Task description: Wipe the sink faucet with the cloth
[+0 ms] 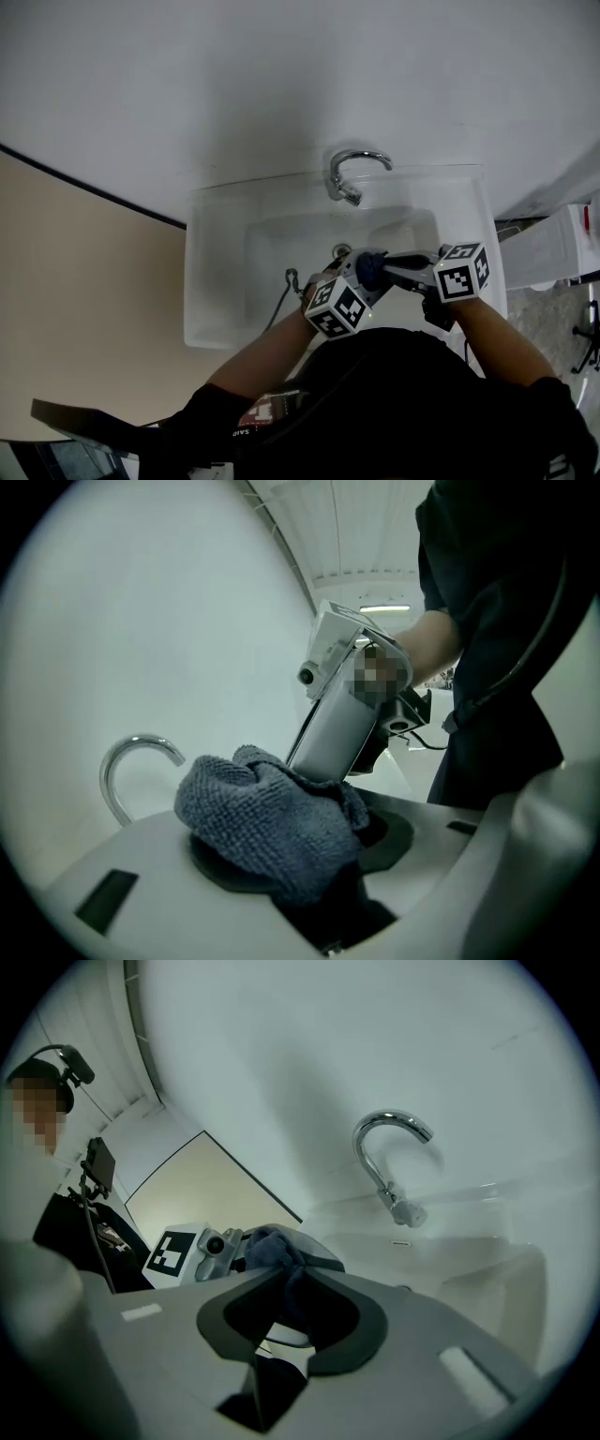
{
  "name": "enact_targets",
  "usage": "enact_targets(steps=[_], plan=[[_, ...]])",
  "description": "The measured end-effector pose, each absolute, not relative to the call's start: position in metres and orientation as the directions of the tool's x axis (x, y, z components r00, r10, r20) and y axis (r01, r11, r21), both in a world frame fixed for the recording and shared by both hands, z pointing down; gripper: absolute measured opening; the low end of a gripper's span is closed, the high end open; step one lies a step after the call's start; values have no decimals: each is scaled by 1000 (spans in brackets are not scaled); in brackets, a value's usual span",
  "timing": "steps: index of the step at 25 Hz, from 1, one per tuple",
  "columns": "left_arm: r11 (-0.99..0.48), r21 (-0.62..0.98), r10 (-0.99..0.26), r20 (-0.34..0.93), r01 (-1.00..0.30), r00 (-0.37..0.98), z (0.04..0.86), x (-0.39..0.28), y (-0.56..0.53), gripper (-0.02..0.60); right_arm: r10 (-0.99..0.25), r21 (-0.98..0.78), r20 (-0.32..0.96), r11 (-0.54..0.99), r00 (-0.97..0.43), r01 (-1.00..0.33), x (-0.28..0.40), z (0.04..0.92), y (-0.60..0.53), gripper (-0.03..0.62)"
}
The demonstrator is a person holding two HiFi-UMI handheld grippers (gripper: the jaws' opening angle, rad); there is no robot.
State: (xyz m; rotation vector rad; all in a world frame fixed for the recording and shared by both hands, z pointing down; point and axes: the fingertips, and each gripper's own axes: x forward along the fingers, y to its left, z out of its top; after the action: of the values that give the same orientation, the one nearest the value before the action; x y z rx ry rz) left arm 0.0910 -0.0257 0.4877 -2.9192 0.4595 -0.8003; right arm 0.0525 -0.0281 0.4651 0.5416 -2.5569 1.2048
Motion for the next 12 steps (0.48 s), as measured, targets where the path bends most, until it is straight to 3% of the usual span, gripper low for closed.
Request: enact_targets(steps=[4,8,12], plan=[[-928,-115,-359,538,-355,763,517,71,-60,164,-318,-660,378,565,-869,-494,92,457,-35,67],[-808,-210,-511,714,-550,478,575,8,-159,164,-436,-647,414,477,-799,-596,173,459,-23,67],[-754,-407,-586,772,-517,247,608,-4,-214,164,-461,-683,481,336,-745,-649,221,496,18,67]])
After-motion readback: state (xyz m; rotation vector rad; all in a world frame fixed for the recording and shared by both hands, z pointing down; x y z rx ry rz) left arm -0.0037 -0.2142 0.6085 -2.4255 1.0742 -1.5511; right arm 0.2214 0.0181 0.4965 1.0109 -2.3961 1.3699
